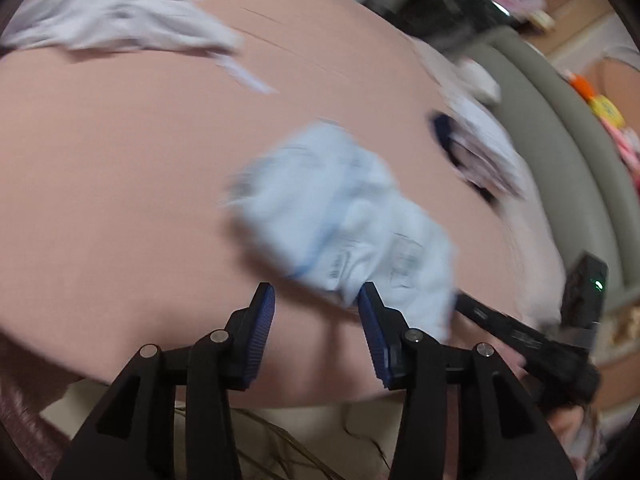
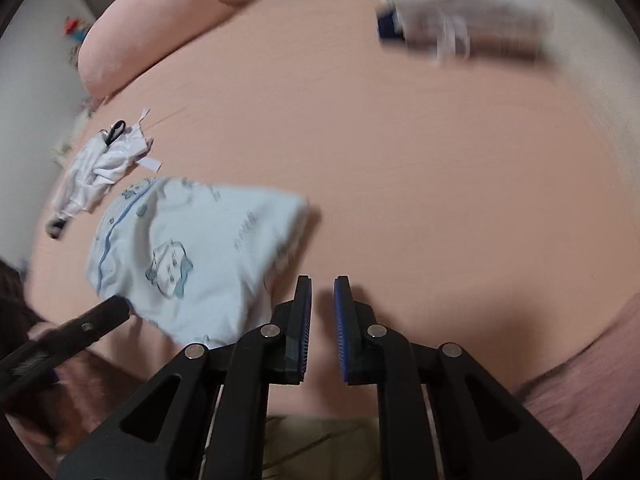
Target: Fold clothes
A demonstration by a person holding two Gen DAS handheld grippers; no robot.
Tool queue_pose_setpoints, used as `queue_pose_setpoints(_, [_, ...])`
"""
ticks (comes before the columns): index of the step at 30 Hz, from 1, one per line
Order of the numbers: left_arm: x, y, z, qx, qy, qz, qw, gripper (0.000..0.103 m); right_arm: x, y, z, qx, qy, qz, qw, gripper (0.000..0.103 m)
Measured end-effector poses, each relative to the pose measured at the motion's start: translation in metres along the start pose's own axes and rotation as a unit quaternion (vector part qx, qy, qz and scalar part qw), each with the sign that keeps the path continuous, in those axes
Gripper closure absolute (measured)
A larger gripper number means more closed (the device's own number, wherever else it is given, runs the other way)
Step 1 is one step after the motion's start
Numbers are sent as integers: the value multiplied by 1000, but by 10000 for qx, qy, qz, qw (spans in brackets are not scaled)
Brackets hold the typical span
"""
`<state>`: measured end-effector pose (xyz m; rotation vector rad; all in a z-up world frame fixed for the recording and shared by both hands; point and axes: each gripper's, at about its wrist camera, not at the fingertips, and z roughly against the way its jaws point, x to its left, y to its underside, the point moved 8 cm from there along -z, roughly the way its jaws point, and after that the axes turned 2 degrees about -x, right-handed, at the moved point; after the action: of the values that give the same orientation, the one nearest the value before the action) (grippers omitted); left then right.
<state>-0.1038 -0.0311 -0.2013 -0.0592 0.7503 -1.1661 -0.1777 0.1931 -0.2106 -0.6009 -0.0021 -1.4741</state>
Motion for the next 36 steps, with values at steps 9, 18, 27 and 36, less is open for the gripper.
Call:
queue_pose_setpoints(9, [-22, -55, 30, -709, -106, -724, 9948, 58, 49, -4, 17, -415, -710, 449, 9956, 69])
queue_pose_setpoints(18, [10, -44, -15, -26, -1053, -747, 9916, 54, 24, 21, -5, 68, 825, 1243, 9888, 71])
queue_pose_setpoints(27, [-31, -76, 5, -291, -275, -1422, 9890, 55, 8, 1, 21, -402, 62, 482, 9980, 74])
queue_pose_setpoints(36, [-48, -71, -50, 413, -680, -1707, 9821, 48, 46, -25, -39, 44, 721, 1374, 9879, 78])
